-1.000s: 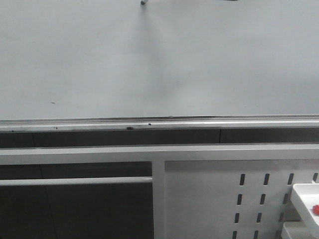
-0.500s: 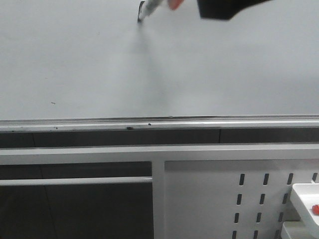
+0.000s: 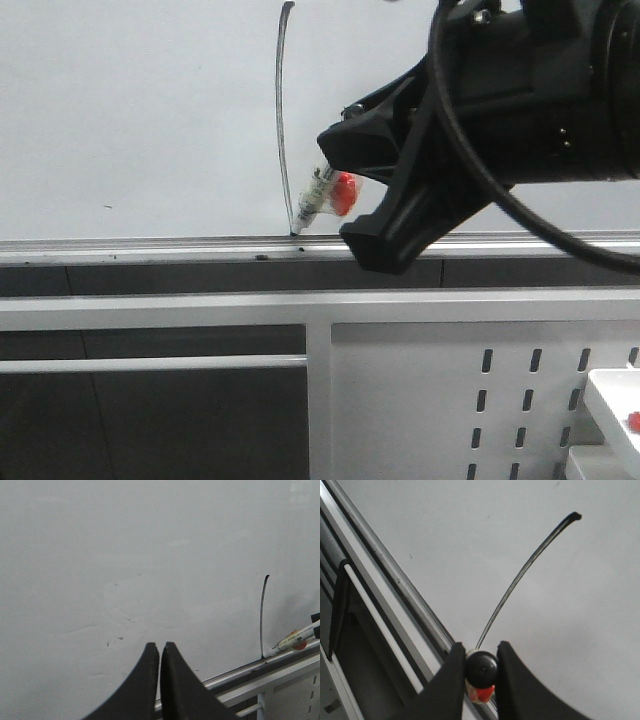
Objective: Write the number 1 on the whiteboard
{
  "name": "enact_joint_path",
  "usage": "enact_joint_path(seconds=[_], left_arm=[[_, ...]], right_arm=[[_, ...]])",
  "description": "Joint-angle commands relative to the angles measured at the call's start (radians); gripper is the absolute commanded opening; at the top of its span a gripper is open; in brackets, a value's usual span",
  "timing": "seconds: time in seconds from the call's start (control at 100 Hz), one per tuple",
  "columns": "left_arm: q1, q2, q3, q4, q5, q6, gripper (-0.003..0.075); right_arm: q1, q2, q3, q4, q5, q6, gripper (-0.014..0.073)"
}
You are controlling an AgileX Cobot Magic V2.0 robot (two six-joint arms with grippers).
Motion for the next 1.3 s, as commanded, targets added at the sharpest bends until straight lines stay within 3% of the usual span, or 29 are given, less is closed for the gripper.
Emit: enact_joint_path(seconds=[0.0,0.15,0.29,0.53,0.58,0.64,0.75,0.86,1.15,1.29], left_arm=[[0.002,-0.012,-0.02,0.005,-0.073,-0.011,-0.002],[0.002,-0.012,-0.02,0.005,-0.073,-0.011,-0.002],[0.002,-0.012,-0.02,0.001,-0.073,-0.011,-0.002],[0.002,-0.004,-0.02,-0.109,-0.077,0.018,-0.0019],[0.002,0.014,-0.02,-0.176,-0.077,0.095,-0.0017],[0.002,0.056,-0.029,-0.308,-0.077,0.282,0.0012],[0.002,0.178,-0.057,-0.622,-0.068,0.627,0.0172],[0.002,0.301,-0.108,-0.822,-0.043,0.782,0.0287],[0.002,0.546,-0.22,-1.082,0.099,1.131,0.024],[0.002,0.586,-0.228,-1.119,0.097,1.178,0.0239]], right_arm=[[-0.017,-0.015,-0.024,0.044,-0.128,-0.016,-0.005],[-0.006,-0.024,-0.024,0.044,-0.134,-0.016,-0.0052],[0.101,-0.116,-0.024,0.044,-0.102,-0.016,-0.0078],[0.35,-0.343,-0.11,0.044,0.311,-0.016,-0.0077],[0.366,-0.369,-0.142,0.05,0.397,-0.016,-0.0077],[0.371,-0.387,-0.198,0.07,0.489,-0.016,-0.0077],[0.359,-0.385,-0.31,0.09,0.66,-0.016,-0.0077],[0.35,-0.358,-0.415,0.09,0.8,-0.016,-0.0077],[0.35,-0.259,-0.644,0.09,1.018,-0.016,-0.0077],[0.359,-0.224,-0.692,0.09,1.041,-0.016,-0.0077]])
